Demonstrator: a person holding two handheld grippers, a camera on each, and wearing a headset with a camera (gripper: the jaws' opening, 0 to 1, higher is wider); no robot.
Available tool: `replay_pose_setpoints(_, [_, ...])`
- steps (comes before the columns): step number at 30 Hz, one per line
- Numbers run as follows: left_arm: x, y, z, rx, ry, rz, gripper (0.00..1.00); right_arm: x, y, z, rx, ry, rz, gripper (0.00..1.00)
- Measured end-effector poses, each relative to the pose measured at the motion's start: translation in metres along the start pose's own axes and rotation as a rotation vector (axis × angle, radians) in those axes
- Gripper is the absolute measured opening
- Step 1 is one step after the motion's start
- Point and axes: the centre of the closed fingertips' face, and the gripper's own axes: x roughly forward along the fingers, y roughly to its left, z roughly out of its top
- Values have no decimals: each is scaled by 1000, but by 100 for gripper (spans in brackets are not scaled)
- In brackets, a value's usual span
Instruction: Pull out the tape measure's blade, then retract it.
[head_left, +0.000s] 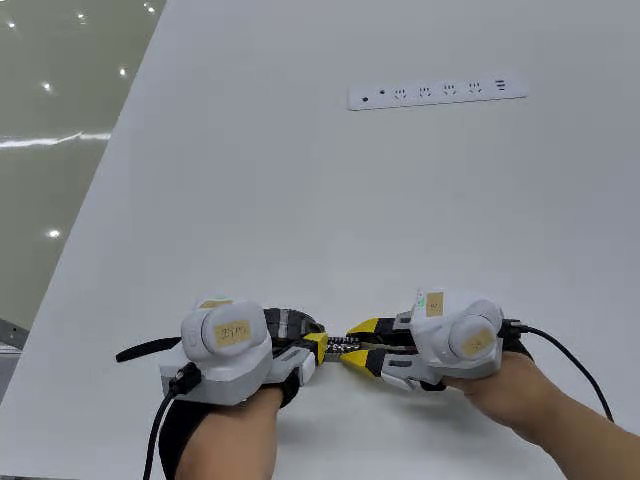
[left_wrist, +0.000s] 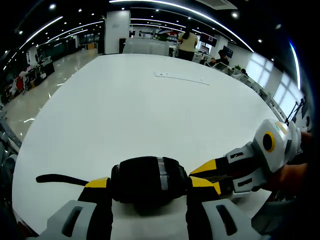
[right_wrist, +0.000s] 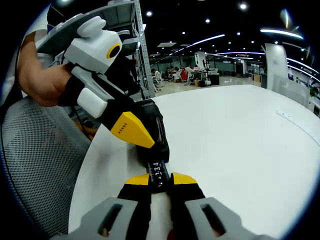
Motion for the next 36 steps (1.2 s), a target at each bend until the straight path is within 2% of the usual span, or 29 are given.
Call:
replay_pose_setpoints(7, [1,1,1,-1,6,-11,57,0,1,0,-1,-2,3,12])
replay_pose_setpoints(11, [1,-1,0,16,0,12,57,0,1,0,-19,11,1,12])
replay_pose_setpoints(24, [0,1,0,21,12,22,55,3,1,1,-40,18,-8,12])
replay_pose_setpoints(36, [0,1,0,10,6,14,55,8,1,4,-41,4,-4,12])
